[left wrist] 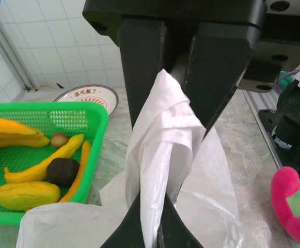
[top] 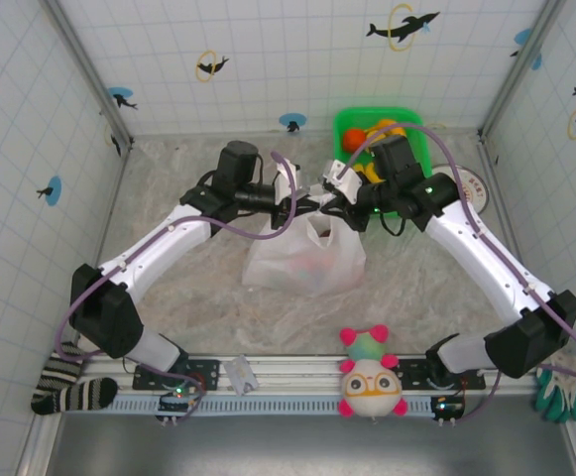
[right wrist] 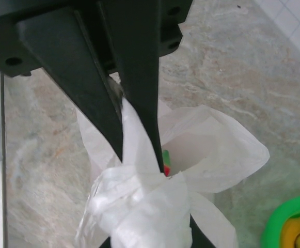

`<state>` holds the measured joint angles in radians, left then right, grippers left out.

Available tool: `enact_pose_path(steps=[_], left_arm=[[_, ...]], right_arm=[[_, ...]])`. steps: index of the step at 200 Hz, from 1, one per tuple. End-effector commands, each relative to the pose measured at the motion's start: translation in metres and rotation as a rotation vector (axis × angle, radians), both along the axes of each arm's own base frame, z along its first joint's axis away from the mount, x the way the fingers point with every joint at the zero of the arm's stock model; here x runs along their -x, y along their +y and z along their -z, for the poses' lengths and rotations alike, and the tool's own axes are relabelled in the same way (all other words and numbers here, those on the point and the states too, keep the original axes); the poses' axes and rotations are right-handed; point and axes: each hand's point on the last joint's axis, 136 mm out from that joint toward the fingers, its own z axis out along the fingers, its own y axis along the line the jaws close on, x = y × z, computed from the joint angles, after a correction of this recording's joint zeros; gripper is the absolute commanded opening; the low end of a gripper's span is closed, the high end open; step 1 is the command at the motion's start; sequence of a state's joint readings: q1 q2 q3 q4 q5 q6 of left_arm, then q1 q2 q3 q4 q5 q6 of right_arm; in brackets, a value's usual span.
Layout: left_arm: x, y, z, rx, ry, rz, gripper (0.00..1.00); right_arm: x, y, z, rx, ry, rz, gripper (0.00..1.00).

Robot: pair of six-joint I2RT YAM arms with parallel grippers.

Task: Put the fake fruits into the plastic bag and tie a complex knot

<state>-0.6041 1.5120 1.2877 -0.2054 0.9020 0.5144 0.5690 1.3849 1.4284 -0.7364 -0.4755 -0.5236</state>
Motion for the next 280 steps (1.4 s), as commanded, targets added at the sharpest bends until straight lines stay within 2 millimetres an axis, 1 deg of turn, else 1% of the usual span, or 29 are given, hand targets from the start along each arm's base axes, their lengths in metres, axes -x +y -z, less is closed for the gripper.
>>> enact_pose_path(steps=[1,9,19,24,30,34,44,56,59,78,89,103,117,129,137,147,154,170,182,189,204,222,247,253,280], left_arm=[[0.005,0.000,-0.024,0.041,-0.051,0.000,0.13],[0.006,0.001,-0.026,0.043,-0.059,-0.006,0.15],[0.006,0.004,-0.027,0.043,-0.065,-0.021,0.19],[0.006,0.006,-0.028,0.046,-0.065,-0.026,0.24],[0.006,0.009,-0.030,0.051,-0.071,-0.034,0.33],[0.006,0.010,-0.030,0.052,-0.071,-0.041,0.38],[0.006,0.015,-0.031,0.055,-0.073,-0.058,0.42],[0.003,0.020,-0.033,0.049,-0.091,-0.099,0.50],[0.004,0.021,-0.025,0.035,-0.077,-0.107,0.51],[0.005,0.028,-0.008,-0.002,-0.071,-0.142,0.63],[0.001,0.029,0.000,-0.024,-0.067,-0.167,0.66],[-0.006,0.031,0.009,-0.050,-0.061,-0.203,0.66],[-0.015,0.032,0.013,-0.067,-0.061,-0.247,0.64],[-0.021,0.032,0.016,-0.078,-0.059,-0.267,0.60],[-0.024,0.031,0.018,-0.083,-0.054,-0.275,0.53],[-0.025,0.030,0.017,-0.086,-0.052,-0.274,0.41],[-0.024,0.030,0.018,-0.086,-0.049,-0.270,0.34],[-0.021,0.031,0.014,-0.075,-0.057,-0.262,0.21],[-0.019,0.031,0.006,-0.060,-0.065,-0.258,0.10],[-0.017,0.031,0.003,-0.050,-0.063,-0.253,0.07],[-0.012,0.031,-0.009,-0.019,-0.073,-0.241,0.04],[-0.007,0.030,-0.020,0.017,-0.079,-0.221,0.04],[-0.002,0.028,-0.026,0.035,-0.067,-0.197,0.02],[-0.001,0.028,-0.025,0.036,-0.064,-0.195,0.02],[0.004,0.027,-0.028,0.043,-0.054,-0.184,0.02]], right_arm=[[-0.002,0.008,-0.001,0.011,-0.011,-0.013,0.00],[-0.002,0.007,0.001,0.018,-0.006,-0.010,0.00],[-0.003,0.006,0.002,0.021,-0.009,-0.005,0.00],[-0.003,0.006,0.002,0.022,-0.013,-0.003,0.00],[-0.003,0.006,0.003,0.022,-0.016,0.000,0.00],[-0.004,0.006,0.002,0.017,-0.021,0.002,0.00],[-0.004,0.007,0.001,0.011,-0.023,0.006,0.00],[-0.005,0.007,-0.001,0.001,-0.030,0.009,0.00],[-0.005,0.007,-0.001,0.002,-0.031,0.011,0.00],[-0.006,0.007,-0.003,-0.007,-0.043,0.016,0.00],[-0.006,0.007,-0.005,-0.014,-0.046,0.017,0.00],[-0.005,0.008,-0.007,-0.027,-0.050,0.014,0.00],[-0.004,0.008,-0.008,-0.035,-0.051,0.013,0.00],[-0.003,0.008,-0.008,-0.037,-0.048,0.014,0.00],[-0.003,0.008,-0.006,-0.035,-0.045,0.014,0.00],[-0.003,0.007,-0.006,-0.031,-0.048,0.022,0.00],[-0.004,0.005,-0.005,-0.027,-0.054,0.030,0.00],[-0.006,0.003,-0.004,-0.018,-0.065,0.045,0.00],[-0.005,0.002,-0.001,-0.010,-0.066,0.050,0.00],[-0.005,0.000,0.002,0.002,-0.070,0.058,0.00],[-0.005,-0.003,0.007,0.031,-0.084,0.074,0.00],[-0.008,-0.006,0.012,0.061,-0.104,0.095,0.00],[-0.013,-0.008,0.020,0.125,-0.138,0.125,0.00],[-0.017,-0.012,0.023,0.158,-0.158,0.152,0.00],[-0.030,-0.019,0.027,0.202,-0.194,0.224,0.00]])
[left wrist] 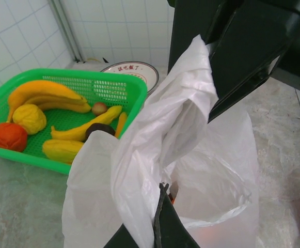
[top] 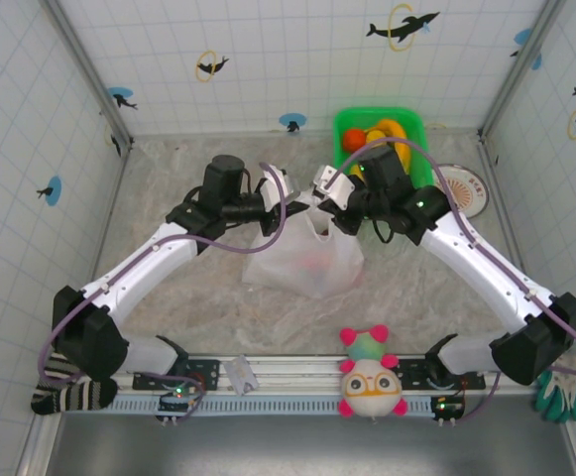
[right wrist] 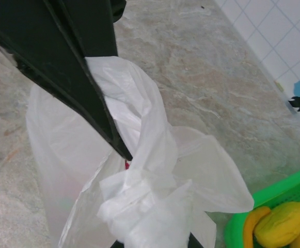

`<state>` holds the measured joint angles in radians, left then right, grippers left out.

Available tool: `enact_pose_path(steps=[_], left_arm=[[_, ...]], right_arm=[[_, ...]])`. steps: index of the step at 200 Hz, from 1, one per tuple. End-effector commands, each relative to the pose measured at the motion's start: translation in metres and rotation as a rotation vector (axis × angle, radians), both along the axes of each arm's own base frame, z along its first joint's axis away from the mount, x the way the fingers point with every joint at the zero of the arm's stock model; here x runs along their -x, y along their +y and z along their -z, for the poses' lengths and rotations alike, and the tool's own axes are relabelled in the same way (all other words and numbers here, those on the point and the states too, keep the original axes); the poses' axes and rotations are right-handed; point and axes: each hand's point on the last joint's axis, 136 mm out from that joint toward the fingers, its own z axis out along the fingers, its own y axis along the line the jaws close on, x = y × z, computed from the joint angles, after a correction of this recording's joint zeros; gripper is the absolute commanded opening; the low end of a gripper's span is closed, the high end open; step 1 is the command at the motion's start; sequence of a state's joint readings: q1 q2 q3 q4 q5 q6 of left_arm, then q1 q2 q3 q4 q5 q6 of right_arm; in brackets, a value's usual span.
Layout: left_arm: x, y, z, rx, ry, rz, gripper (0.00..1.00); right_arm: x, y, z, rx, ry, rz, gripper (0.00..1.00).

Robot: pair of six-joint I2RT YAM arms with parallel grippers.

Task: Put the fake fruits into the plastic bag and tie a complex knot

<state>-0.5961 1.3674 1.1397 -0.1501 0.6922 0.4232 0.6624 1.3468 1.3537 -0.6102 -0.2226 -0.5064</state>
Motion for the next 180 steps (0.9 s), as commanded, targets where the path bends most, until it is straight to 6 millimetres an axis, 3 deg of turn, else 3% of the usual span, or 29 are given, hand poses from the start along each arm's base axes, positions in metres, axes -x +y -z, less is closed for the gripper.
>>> enact_pose_path(steps=[1,34,52,82,120,146,162,180], left_arm=[[0.012,-0.001,-0.037,0.080,-0.049,0.040,0.02],[0.019,-0.001,-0.045,0.100,-0.043,0.061,0.02],[0.020,-0.001,-0.051,0.113,-0.041,0.060,0.03],[0.017,-0.002,-0.054,0.122,-0.011,0.036,0.06],[0.003,0.007,-0.051,0.125,0.035,-0.037,0.09],[0.001,0.012,-0.058,0.158,0.058,-0.027,0.40],[-0.006,0.019,-0.064,0.166,0.033,-0.062,0.41],[-0.027,0.036,-0.075,0.201,0.018,-0.152,0.43]], right_arm=[[-0.017,-0.023,0.021,0.116,-0.036,0.130,0.00],[-0.029,-0.028,0.022,0.117,-0.090,0.206,0.00],[-0.025,-0.024,0.022,0.082,-0.093,0.208,0.00],[-0.024,-0.016,0.022,-0.022,-0.116,0.226,0.00],[-0.017,-0.025,0.017,-0.051,-0.125,0.252,0.00],[-0.009,-0.023,0.016,-0.088,-0.125,0.227,0.00],[-0.007,-0.025,0.015,-0.090,-0.133,0.225,0.00],[-0.006,-0.026,0.013,-0.100,-0.140,0.223,0.00]])
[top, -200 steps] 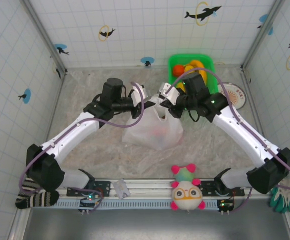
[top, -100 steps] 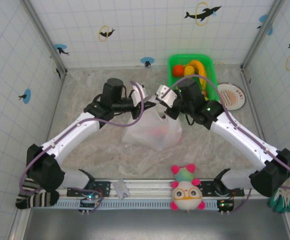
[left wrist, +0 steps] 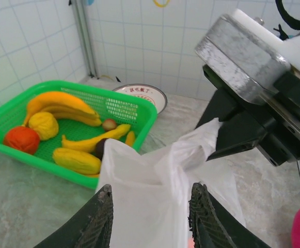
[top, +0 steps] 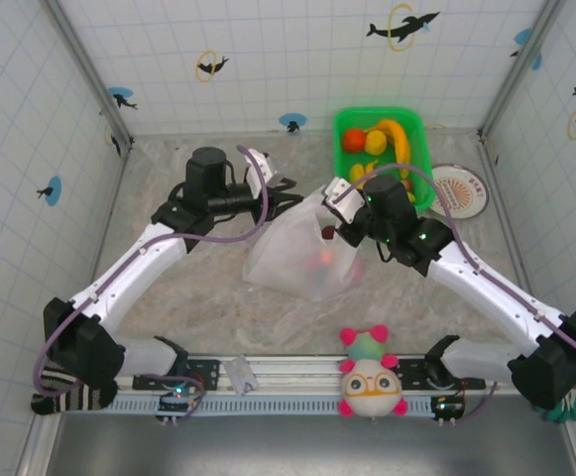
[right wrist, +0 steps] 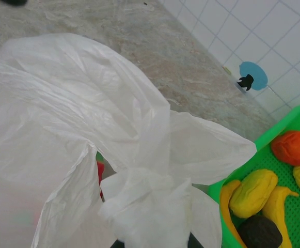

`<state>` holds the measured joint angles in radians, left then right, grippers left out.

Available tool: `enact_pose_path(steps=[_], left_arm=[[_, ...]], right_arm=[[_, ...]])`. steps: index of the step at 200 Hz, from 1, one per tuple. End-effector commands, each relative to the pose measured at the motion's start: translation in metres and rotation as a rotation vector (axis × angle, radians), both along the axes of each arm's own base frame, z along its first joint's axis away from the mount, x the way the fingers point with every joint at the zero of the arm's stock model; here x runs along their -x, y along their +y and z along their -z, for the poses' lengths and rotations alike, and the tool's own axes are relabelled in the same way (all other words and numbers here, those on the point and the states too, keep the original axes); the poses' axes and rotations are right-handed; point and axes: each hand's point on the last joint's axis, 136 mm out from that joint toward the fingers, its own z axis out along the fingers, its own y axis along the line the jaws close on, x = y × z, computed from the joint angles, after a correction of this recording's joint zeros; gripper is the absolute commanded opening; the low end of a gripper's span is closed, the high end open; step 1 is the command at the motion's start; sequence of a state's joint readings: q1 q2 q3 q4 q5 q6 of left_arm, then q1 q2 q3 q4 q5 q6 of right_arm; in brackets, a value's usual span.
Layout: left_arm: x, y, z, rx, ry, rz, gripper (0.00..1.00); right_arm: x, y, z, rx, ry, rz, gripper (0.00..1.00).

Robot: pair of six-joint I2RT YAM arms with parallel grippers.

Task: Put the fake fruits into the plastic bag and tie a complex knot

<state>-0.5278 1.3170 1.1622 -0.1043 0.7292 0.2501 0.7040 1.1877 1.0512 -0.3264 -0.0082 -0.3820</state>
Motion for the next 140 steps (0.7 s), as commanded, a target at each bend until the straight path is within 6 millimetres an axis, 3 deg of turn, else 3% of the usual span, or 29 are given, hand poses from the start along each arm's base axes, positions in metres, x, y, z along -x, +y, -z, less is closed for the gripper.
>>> enact_pose_path(steps=[1,7,21,33,37,63,116,140], left_arm=[[-0.016,0.016,-0.036,0.082,-0.049,-0.072,0.43],[-0.031,0.030,-0.038,0.091,-0.053,-0.123,0.45],[-0.050,0.038,-0.035,0.079,-0.088,-0.171,0.45],[-0.059,0.032,-0.020,0.030,-0.111,-0.142,0.48],[-0.061,0.028,-0.028,0.035,-0.143,-0.115,0.48],[-0.074,0.005,-0.017,0.029,-0.175,0.032,0.49],[-0.075,-0.037,0.026,0.011,-0.283,0.247,0.49],[-0.064,-0.037,0.042,0.008,-0.295,0.305,0.51]], right_arm=[[-0.001,-0.003,-0.010,-0.040,-0.035,0.016,0.00],[-0.001,-0.003,-0.010,-0.045,-0.036,0.015,0.00],[-0.001,-0.001,-0.009,-0.049,-0.036,0.009,0.00],[-0.001,-0.001,-0.008,-0.052,-0.032,0.006,0.00],[-0.001,0.000,-0.008,-0.054,-0.032,0.005,0.00],[0.000,0.002,-0.009,-0.055,-0.025,-0.004,0.00],[-0.001,0.002,-0.013,-0.105,-0.005,-0.011,0.00],[-0.004,-0.001,-0.014,-0.113,-0.008,0.006,0.00]])
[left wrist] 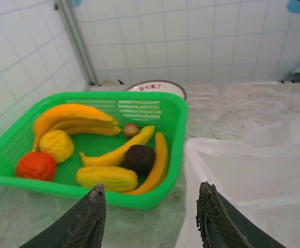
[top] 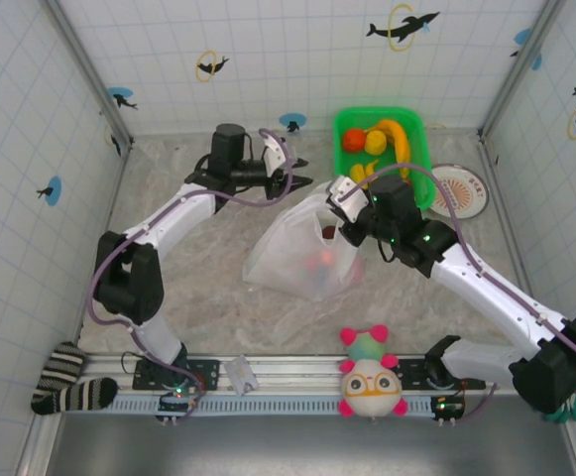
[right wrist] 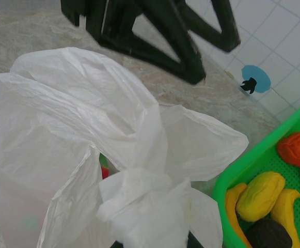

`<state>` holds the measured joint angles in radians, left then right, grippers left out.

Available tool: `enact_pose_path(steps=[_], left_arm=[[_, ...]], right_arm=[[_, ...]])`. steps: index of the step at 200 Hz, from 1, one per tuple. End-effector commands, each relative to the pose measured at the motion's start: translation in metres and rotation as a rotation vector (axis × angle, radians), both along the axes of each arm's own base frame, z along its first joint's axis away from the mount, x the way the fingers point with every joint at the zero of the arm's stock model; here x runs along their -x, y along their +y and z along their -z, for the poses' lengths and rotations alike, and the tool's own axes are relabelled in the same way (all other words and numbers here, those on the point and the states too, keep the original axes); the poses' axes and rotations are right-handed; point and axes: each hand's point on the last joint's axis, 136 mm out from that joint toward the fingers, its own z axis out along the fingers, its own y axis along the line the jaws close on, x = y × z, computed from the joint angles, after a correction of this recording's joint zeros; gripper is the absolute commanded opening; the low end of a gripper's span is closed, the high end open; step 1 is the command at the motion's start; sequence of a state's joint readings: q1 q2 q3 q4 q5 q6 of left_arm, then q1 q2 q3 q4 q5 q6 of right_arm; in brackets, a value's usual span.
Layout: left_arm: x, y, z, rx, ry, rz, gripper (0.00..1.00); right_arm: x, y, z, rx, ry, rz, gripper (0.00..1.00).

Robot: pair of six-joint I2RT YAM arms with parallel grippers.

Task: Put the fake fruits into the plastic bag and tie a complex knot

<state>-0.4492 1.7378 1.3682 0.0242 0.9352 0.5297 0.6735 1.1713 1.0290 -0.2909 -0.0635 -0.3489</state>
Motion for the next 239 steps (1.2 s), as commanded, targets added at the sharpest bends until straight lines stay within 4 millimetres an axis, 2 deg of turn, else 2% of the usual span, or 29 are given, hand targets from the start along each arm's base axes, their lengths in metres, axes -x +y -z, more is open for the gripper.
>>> enact_pose_path(steps=[1,5,10,49,72,117,134,138,158,188,221,239], left_arm=[[0.020,-0.005,-0.011,0.039,-0.137,0.132,0.51],[0.033,-0.015,-0.009,0.041,-0.142,0.173,0.51],[0.038,-0.016,-0.006,0.040,-0.144,0.190,0.52],[0.062,-0.016,0.004,0.048,-0.146,0.264,0.59],[0.072,-0.020,0.007,0.041,-0.145,0.284,0.59],[0.078,-0.025,0.014,0.027,-0.143,0.280,0.58],[0.081,-0.025,0.009,0.041,-0.151,0.291,0.56],[0.083,-0.024,0.017,0.032,-0.131,0.291,0.56],[0.087,-0.020,0.020,0.031,-0.137,0.288,0.55],[0.090,-0.019,0.016,0.058,-0.128,0.282,0.50],[0.088,-0.022,0.010,0.073,-0.112,0.280,0.37],[0.086,-0.023,0.009,0.075,-0.105,0.277,0.34]], right_arm=[[-0.003,0.001,-0.011,-0.052,-0.024,0.007,0.00],[-0.003,0.001,-0.010,-0.051,-0.024,0.009,0.00],[-0.003,0.000,-0.009,-0.049,-0.022,0.010,0.00],[-0.006,-0.004,-0.008,-0.039,-0.029,0.032,0.00],[-0.006,-0.003,-0.009,-0.046,-0.029,0.028,0.00],[-0.004,-0.001,-0.009,-0.058,-0.023,0.018,0.00],[-0.005,-0.003,-0.007,-0.053,-0.021,0.025,0.00],[-0.005,-0.003,-0.007,-0.049,-0.022,0.028,0.00],[-0.008,-0.007,-0.008,-0.052,-0.019,0.051,0.00],[-0.007,-0.006,-0.005,-0.058,-0.017,0.047,0.00],[-0.006,-0.005,-0.001,-0.060,-0.013,0.040,0.00],[-0.005,-0.003,-0.001,-0.073,-0.010,0.030,0.00]])
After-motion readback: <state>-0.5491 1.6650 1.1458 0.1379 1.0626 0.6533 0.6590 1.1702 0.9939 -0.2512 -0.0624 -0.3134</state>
